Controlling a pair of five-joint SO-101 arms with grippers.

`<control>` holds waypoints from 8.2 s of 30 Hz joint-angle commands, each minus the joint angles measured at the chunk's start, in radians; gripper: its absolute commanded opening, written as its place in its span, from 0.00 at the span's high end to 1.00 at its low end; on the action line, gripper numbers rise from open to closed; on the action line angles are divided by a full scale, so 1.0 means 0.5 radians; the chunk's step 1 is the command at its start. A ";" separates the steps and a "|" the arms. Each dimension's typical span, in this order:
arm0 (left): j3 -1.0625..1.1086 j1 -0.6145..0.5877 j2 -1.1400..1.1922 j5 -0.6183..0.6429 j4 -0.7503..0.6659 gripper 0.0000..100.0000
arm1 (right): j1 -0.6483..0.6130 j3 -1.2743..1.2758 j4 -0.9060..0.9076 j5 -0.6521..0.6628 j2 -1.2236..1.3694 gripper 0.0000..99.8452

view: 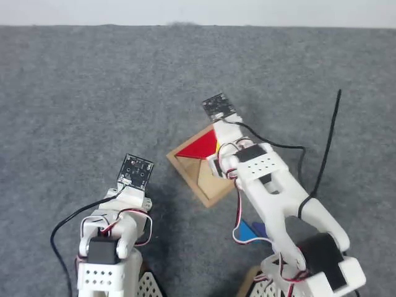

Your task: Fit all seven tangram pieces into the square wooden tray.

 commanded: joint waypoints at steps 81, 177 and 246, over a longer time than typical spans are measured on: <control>-0.020 -0.009 -0.034 -0.012 0.006 0.98 | -0.133 -0.859 0.941 -1.476 0.842 0.89; -0.020 -0.012 -0.034 -0.012 0.006 0.98 | -0.149 -0.153 0.600 0.681 -0.017 0.75; -0.020 -0.012 -0.034 -0.012 0.006 0.98 | -0.072 -0.417 0.535 0.485 0.290 0.99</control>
